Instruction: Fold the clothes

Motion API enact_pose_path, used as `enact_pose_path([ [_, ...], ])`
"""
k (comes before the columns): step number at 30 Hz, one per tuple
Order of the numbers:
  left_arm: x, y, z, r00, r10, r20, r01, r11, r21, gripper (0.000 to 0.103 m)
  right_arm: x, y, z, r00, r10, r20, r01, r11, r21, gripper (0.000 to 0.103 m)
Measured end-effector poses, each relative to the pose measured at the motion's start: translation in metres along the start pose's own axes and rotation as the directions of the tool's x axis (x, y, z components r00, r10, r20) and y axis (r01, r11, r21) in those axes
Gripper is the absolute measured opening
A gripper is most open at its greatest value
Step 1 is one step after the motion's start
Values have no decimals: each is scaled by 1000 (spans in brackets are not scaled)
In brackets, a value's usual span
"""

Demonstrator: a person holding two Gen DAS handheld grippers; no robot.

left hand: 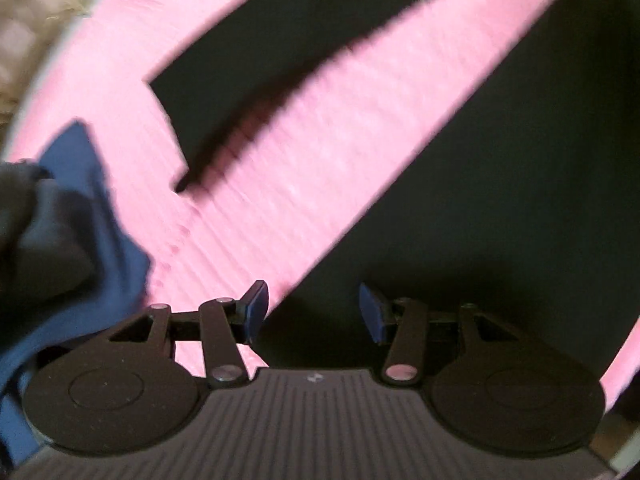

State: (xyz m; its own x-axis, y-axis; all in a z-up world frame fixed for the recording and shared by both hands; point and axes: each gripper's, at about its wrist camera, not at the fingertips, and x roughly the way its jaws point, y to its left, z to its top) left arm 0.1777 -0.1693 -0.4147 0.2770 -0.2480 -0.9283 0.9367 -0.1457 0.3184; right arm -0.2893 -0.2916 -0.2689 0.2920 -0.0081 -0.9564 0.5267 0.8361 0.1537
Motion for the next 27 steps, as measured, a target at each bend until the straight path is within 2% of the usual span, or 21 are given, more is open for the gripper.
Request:
enact_pose_path([
  [2,10,4,-9,998,-67,7,67,996,52,31,10,15,5,1000,-7,-21,6,999,-43,74],
  [3,10,6,-9,993,-115,13,115,992,49,4,11,18,7,1000,-14,-25,13,999,-52,74],
  [4,6,3,-8,995,-92,25,91,995,50,1,5,16,5,1000,-17,-23,16,998,-54,74],
  [5,3,1,-8,997,-64,38,62,997,48,0,4,16,6,1000,-21,-17,20,999,-46,74],
  [6,3,10,-8,998,7,58,-8,1000,21,0,3,15,8,1000,-25,-11,25,999,-37,75],
  [7,4,26,-9,997,54,58,-50,997,-65,0,5,13,8,1000,-30,-7,30,999,-13,76],
  [8,7,44,-11,996,77,44,-70,985,-156,0,6,11,8,999,-36,-4,36,999,11,79],
  [10,10,61,-15,995,102,12,-97,974,-203,0,8,4,8,999,-44,0,44,997,65,80],
  [12,3,63,-16,998,56,36,-47,976,-213,3,10,-4,5,999,-38,13,36,991,130,80],
  [14,-7,53,-18,997,-10,81,26,980,-196,21,9,-6,1,999,-34,16,31,984,174,80],
  [15,-11,45,-18,994,-49,98,65,984,-168,37,11,-8,0,999,-35,14,32,982,185,80],
  [17,-17,27,-19,985,-119,122,132,986,-98,40,13,-8,-4,1000,-30,10,28,982,188,80],
  [19,-8,12,-20,981,-164,105,169,985,-33,40,16,-6,-7,1000,-25,-2,25,983,182,80],
  [20,-1,5,-20,983,-165,81,165,986,-1,40,17,-4,-9,1000,-27,-8,28,983,180,80],
  [21,7,-1,-20,985,-159,63,157,987,33,33,17,-2,-12,999,-29,-14,31,984,178,80],
  [22,10,-3,-20,982,-174,70,172,984,44,21,20,-1,-13,999,-30,-19,33,983,180,80],
  [23,12,-2,-18,982,-178,70,175,984,38,14,20,-1,-14,999,-32,-19,35,982,183,80],
  [24,9,1,-15,986,-144,82,142,989,33,0,20,0,-16,999,-34,-19,37,982,187,80],
  [25,7,6,-13,990,-107,94,105,994,21,0,20,0,-15,999,-39,-14,41,980,193,80],
  [26,9,23,-14,993,-45,110,49,998,-37,0,20,-1,-15,999,-45,-9,46,979,198,80],
  [27,10,42,-16,994,-13,108,26,993,-118,0,20,-2,-14,999,-48,-4,48,978,205,80],
])
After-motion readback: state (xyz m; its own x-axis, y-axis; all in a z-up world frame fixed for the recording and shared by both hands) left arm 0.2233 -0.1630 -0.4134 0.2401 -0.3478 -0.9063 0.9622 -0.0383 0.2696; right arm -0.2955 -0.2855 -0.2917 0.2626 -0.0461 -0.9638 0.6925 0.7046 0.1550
